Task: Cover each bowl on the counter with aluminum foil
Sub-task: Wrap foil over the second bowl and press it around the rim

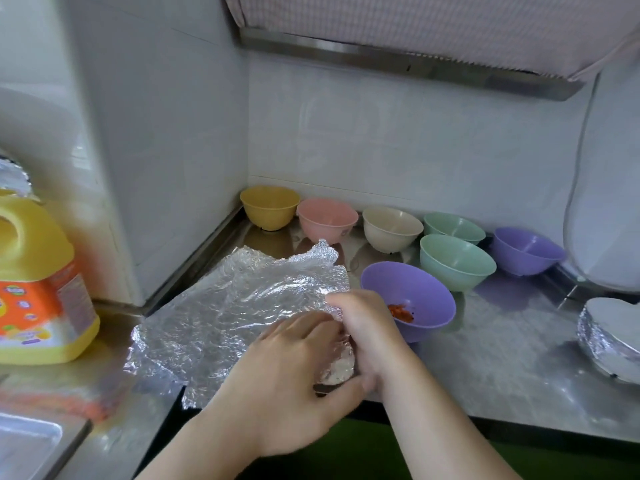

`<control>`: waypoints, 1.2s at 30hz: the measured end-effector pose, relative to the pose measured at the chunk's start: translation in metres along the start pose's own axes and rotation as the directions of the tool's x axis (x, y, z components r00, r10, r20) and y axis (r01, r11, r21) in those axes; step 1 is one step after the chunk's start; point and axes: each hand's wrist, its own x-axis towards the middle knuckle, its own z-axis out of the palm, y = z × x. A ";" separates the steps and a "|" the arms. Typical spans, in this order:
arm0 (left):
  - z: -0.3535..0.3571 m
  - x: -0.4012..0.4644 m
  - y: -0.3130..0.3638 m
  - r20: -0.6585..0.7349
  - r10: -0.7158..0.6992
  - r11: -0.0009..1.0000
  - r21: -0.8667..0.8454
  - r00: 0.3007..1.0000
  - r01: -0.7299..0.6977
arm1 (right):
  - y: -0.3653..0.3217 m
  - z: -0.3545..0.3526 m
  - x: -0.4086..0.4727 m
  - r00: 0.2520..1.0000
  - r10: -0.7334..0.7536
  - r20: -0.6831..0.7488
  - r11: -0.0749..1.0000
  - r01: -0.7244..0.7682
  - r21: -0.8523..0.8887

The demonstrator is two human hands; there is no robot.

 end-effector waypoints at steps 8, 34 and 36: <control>-0.034 0.019 -0.011 -0.291 -0.499 0.854 -0.328 0.816 0.405 | -0.019 -0.069 -0.010 0.947 -0.310 -0.083 0.949 0.304 -0.081; -0.024 0.107 -0.023 0.185 -0.768 0.168 -0.865 0.613 0.472 | -0.027 -0.127 0.023 0.983 -0.182 -0.009 0.980 0.182 0.084; -0.022 0.107 -0.020 0.212 -0.739 0.156 -0.870 0.640 0.468 | -0.027 -0.123 0.024 0.992 -0.108 0.065 0.977 0.094 0.190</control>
